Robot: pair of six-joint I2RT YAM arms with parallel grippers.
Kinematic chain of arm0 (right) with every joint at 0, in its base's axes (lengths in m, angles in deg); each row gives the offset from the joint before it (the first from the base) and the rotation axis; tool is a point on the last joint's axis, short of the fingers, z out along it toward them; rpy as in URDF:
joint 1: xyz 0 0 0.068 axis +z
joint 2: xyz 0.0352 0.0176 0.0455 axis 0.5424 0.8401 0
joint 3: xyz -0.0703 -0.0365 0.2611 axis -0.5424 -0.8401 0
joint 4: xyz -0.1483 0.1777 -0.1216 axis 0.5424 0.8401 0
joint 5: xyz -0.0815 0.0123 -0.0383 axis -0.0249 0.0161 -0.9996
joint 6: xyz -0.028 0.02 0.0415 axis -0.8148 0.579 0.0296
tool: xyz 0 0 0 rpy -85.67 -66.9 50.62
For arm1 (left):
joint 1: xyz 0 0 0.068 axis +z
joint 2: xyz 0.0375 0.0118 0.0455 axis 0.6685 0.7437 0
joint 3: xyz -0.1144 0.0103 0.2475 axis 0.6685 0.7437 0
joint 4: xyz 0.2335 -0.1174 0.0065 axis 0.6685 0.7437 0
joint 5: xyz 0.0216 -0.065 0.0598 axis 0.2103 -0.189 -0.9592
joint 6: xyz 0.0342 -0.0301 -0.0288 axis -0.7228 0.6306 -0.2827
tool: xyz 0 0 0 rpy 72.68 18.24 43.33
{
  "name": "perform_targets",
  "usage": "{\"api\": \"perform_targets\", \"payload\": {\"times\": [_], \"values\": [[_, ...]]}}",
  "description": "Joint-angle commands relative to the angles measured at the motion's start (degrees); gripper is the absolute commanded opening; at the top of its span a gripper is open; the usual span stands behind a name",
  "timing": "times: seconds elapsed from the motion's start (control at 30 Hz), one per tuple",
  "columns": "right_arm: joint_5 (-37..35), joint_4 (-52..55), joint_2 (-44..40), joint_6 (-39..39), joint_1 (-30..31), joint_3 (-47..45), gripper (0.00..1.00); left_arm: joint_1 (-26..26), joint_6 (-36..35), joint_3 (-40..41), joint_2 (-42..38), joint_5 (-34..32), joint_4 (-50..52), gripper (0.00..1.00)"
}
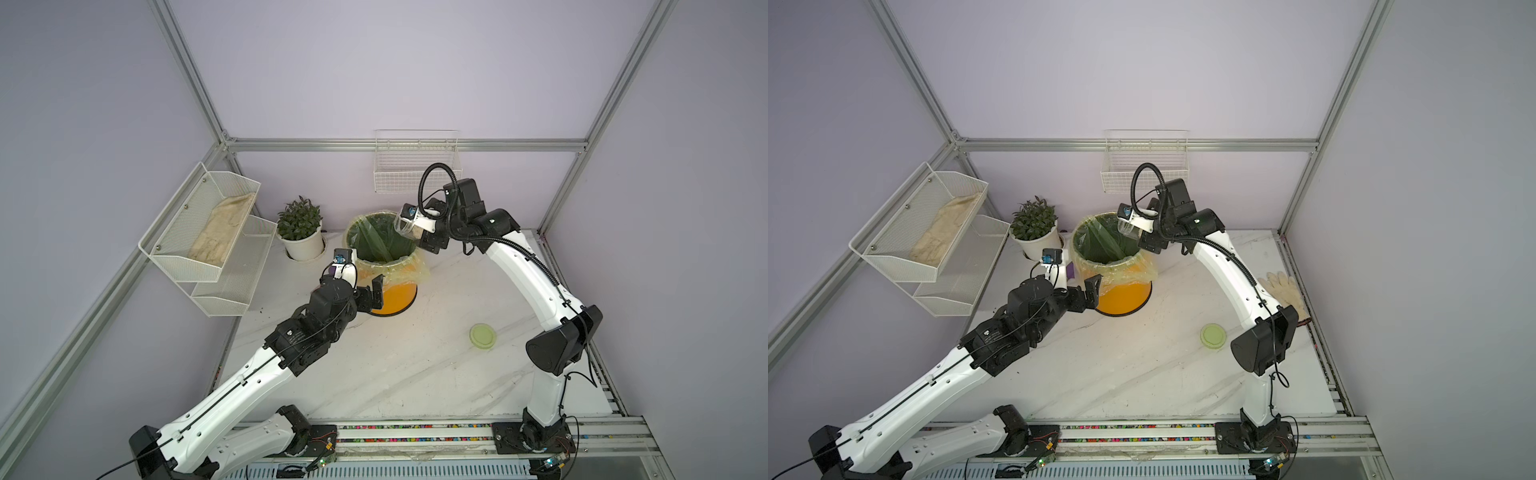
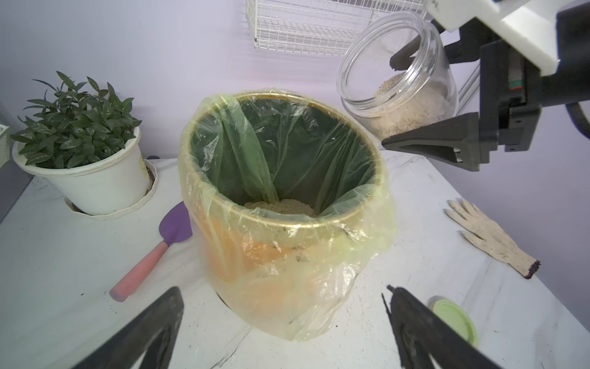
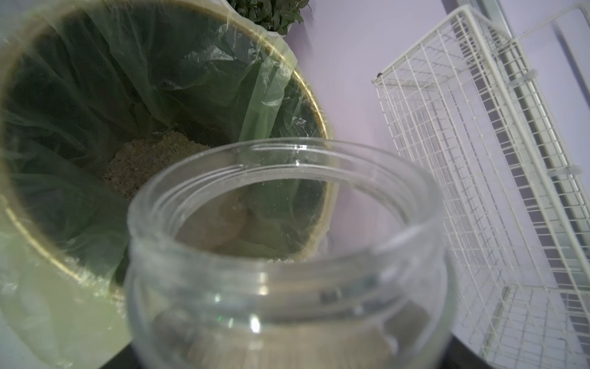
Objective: Empty expired oatmeal from jars
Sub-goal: Pour the expired oatmeal into the trash bin.
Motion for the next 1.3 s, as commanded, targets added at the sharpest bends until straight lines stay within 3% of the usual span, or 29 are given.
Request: {"api": "perform_targets", "payload": {"times": [0.0, 0.27, 0.53, 0.77, 0.93, 1.07, 1.27], "values": [[-6.5, -3.0, -2.3, -8.3, 3.6, 3.2, 0.00, 0.9, 1.4, 2.4, -2.4, -1.5, -1.1, 1.00], [-21.2, -11.5, -1.6, -21.4, 10.6, 0.3, 0.00, 2.5, 3.2, 6.1, -3.8, -0.4, -0.6, 1.00], [-29.9, -15.3, 3.8, -28.2, 11.6, 5.4, 0.00, 3.0, 5.5, 10.5, -7.3, -0.1, -0.8, 1.00], [-36.0, -22.9, 6.4, -37.4, 11.8, 2.9, 0.00, 3.4, 6.0, 12.3, -8.6, 0.6, -0.8, 1.00], [-37.0, -29.0, 6.0, -43.7, 11.9, 1.2, 0.00, 3.5, 6.5, 13.2, -8.9, 1.1, -0.7, 1.00], [-35.3, -40.4, 1.9, -57.6, 11.9, -9.4, 0.00, 3.5, 6.4, 13.8, -9.7, 1.6, -0.9, 1.00], [-37.0, -42.5, 0.4, -66.4, 12.2, -15.0, 0.00, 3.7, 6.0, 13.7, -10.4, 1.9, -0.6, 1.00]]}}
